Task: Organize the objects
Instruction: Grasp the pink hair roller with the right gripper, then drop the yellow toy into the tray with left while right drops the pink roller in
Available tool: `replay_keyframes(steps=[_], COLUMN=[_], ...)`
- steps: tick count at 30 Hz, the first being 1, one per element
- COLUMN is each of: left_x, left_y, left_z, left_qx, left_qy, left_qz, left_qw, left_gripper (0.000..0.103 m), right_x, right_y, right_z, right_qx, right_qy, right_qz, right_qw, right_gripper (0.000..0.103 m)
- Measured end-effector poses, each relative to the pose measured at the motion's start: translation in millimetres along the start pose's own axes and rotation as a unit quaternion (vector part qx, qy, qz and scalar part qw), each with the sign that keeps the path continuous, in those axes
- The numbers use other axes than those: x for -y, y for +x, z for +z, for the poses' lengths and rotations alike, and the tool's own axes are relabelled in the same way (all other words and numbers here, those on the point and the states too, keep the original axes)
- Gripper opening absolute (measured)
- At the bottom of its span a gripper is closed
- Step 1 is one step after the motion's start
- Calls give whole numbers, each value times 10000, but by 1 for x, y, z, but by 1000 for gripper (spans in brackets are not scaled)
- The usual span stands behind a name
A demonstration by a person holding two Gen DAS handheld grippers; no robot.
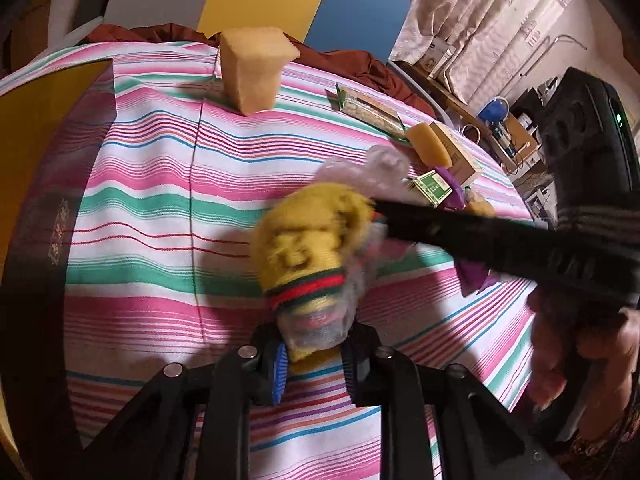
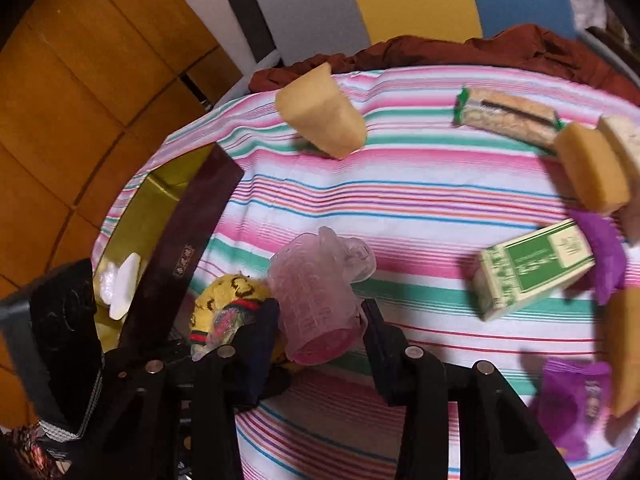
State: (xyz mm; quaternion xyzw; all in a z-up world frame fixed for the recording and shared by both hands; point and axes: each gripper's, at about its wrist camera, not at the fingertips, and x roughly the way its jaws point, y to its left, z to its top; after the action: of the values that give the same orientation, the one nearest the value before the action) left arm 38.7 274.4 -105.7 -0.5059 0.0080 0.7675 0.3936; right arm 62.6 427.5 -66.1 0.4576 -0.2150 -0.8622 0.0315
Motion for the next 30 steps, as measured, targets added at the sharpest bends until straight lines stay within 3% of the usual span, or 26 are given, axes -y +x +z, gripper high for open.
replay_keyframes(steps=[3,7,17,30], left_x=[1,-5,-9,-79], left_y=[0,-2,-44,-108], left_z=[-2,-4,-7,-14], left_qx=[-19,-36,327,824], left_qy=[73,-31,-92,-989], left_qz=[137,144,30,117], left_qw=[9999,9999,9994,9916], left_gripper=[18,18,18,18], right_x=[9,21,23,-21], right_y=[-12,-23,-28,-35], right_z=[3,6,6,-4], right_qx=[83,235,344,521], right_qy=[172,177,291,-154], right_qz=[-141,-812,-656,-384], right_qw=[9997,9963,9968,9978], right_gripper=[42,41,41,41])
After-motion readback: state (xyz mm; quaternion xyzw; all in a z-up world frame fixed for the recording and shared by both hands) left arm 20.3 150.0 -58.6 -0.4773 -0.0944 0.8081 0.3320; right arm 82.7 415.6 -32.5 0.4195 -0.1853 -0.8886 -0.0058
